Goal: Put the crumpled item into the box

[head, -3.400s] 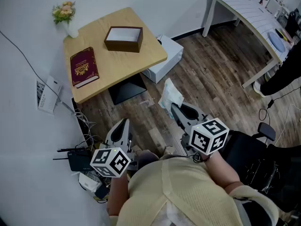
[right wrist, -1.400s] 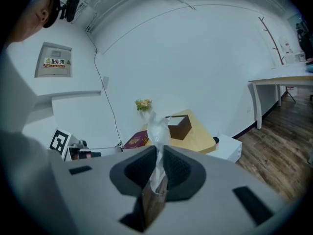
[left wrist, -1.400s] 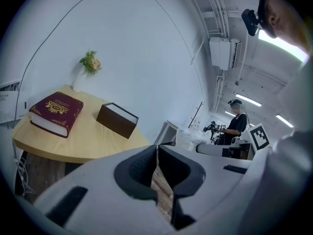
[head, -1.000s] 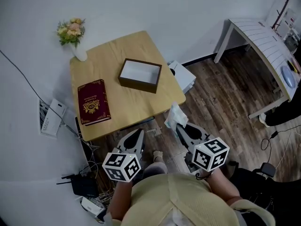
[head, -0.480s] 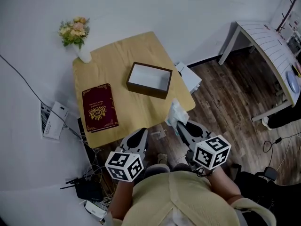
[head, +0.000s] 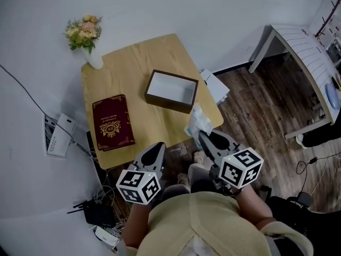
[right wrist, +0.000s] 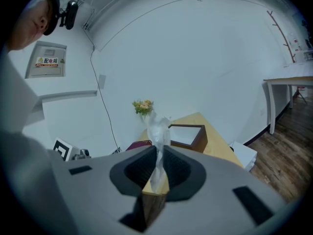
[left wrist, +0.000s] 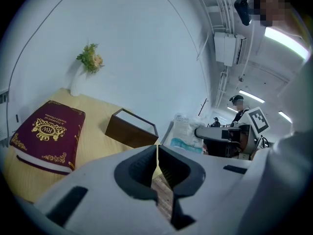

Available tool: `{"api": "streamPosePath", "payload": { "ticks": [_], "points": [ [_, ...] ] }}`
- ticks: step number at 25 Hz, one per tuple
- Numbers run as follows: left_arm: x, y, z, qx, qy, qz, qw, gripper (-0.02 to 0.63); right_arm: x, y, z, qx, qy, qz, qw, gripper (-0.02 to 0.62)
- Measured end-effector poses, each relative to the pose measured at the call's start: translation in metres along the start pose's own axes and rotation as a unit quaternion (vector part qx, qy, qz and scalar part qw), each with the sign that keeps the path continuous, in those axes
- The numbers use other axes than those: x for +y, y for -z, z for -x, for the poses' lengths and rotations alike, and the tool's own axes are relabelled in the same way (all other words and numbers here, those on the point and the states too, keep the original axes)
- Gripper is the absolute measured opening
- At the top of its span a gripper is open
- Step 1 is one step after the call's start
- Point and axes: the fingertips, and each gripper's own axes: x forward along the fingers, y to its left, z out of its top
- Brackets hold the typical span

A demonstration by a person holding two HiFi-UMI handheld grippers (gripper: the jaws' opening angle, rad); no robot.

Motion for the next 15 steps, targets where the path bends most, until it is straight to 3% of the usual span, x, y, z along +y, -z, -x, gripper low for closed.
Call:
{"api": "streamPosePath", "payload": {
  "ticks": [15],
  "points": [
    [0.023,-0.029,-0.044,-0.007,-0.055,0.025,0.9981,0.029,-0.033,-0.04,-0.053,0.021,-0.045,0.015,0.999,0.058]
  ]
}}
